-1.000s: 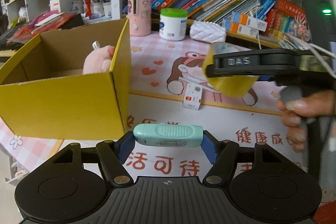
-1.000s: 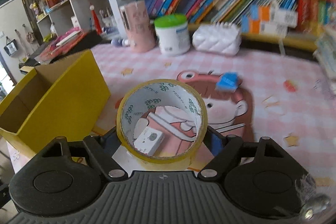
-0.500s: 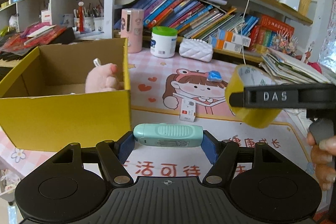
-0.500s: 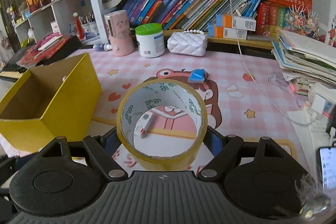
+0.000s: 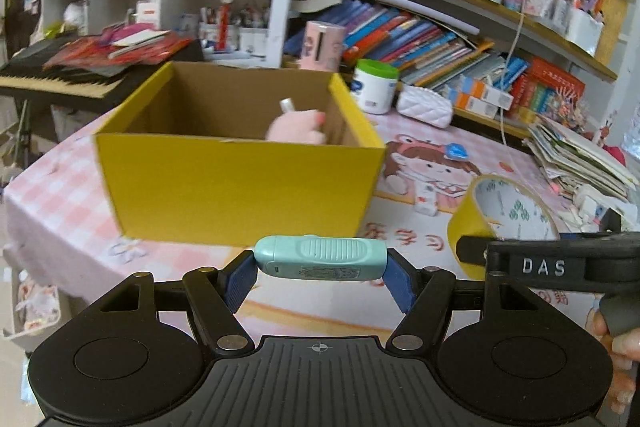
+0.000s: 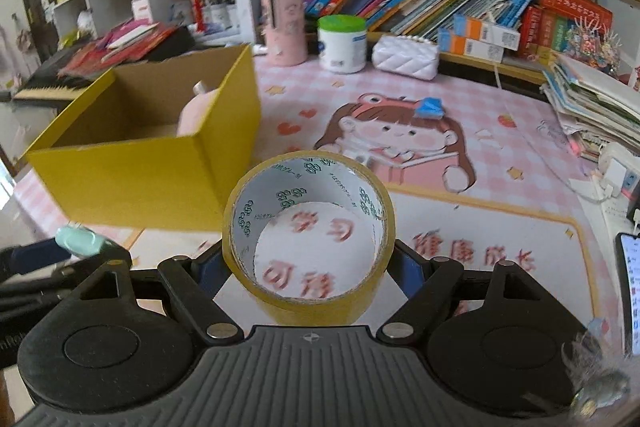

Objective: Organize objects
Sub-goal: 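Grasp the mint-green stick with the left tool while the right tool grasps the yellow tape roll, then carry the stick and the tape roll over the yellow box with both tools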

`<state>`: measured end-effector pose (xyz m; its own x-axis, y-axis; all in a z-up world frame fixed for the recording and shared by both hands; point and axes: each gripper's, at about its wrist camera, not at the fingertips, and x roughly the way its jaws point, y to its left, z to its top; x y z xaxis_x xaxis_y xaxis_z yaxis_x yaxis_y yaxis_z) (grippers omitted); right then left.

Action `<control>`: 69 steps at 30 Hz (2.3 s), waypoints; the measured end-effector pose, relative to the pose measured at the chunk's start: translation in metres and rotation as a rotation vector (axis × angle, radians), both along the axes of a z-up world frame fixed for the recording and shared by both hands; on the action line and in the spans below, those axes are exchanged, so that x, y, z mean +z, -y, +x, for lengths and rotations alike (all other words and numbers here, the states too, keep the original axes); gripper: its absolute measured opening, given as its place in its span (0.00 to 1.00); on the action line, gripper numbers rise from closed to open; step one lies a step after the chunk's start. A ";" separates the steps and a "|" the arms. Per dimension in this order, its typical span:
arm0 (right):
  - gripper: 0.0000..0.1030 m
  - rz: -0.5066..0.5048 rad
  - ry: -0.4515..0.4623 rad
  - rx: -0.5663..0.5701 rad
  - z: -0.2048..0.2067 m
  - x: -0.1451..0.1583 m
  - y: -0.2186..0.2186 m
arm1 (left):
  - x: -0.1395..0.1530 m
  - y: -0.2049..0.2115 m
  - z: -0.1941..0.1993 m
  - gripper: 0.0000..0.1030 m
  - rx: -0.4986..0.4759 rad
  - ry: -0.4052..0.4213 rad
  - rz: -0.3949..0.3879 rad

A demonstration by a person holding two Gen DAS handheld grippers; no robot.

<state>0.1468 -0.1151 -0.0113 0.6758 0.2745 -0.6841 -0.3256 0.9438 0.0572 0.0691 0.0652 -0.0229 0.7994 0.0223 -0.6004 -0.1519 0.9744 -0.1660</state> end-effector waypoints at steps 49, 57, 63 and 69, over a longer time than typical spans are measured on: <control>0.78 -0.034 -0.017 0.140 -0.102 -0.005 -0.101 | 0.014 -0.083 -0.096 0.66 0.051 0.075 0.013; 0.78 -0.015 0.083 0.129 -0.099 0.013 -0.100 | 0.029 -0.085 -0.090 0.66 0.049 0.142 0.008; 0.78 0.019 0.198 0.100 -0.075 0.039 -0.101 | 0.047 -0.088 -0.072 0.66 0.049 0.213 0.035; 0.78 0.052 0.224 0.102 -0.036 0.055 -0.107 | 0.052 -0.092 -0.043 0.66 0.073 0.226 0.050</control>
